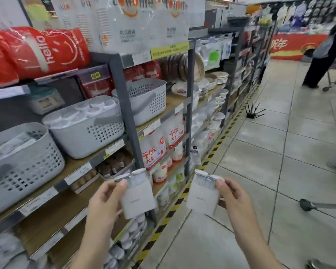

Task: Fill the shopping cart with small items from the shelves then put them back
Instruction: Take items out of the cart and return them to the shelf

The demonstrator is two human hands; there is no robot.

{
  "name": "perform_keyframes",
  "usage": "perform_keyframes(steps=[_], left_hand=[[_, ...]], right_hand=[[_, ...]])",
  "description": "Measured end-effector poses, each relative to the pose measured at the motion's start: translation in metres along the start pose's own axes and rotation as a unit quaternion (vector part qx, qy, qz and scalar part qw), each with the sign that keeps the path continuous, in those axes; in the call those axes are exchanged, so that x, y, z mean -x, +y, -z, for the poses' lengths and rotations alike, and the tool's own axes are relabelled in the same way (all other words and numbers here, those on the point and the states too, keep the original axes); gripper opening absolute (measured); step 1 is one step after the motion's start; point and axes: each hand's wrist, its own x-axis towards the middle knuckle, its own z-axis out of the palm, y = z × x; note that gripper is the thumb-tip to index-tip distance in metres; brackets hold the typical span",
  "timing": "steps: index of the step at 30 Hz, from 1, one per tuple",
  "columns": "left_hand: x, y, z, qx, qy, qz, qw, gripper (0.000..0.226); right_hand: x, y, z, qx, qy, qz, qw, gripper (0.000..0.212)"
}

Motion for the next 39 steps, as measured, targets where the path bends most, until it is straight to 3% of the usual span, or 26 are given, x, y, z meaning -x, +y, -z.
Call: perform_keyframes(steps=[6,12,20,28,39], left_hand=[[-0.062,0.010,-0.068,0.017,0.089,0.006,0.996,0.019],[-0.117,0.020,-0.121,0.018,0.124,-0.001,0.992,0.015],[-0.223,0.050,-0.151,-0.052,0.145,-0.102,0.983,0.006],[-0.320,0.085,-0.191,-0.070,0.103,-0.167,0.978,0.027],[-0.402,0.098,-0.211,-0.089,0.211,-0.148,0.962,0.032]], right_hand=[[-0.122,-0.017,0.003,0.008,-0.084,0.017,0.996,0.017],[-0.222,-0.026,-0.010,-0.004,-0.147,0.004,0.989,0.019],[-0.346,-0.035,-0.078,-0.022,-0.186,0.033,0.982,0.031],[-0.448,-0.049,-0.123,-0.065,-0.195,0.075,0.976,0.028],[-0.550,-0.054,-0.201,-0.121,-0.285,0.068,0.948,0.025]])
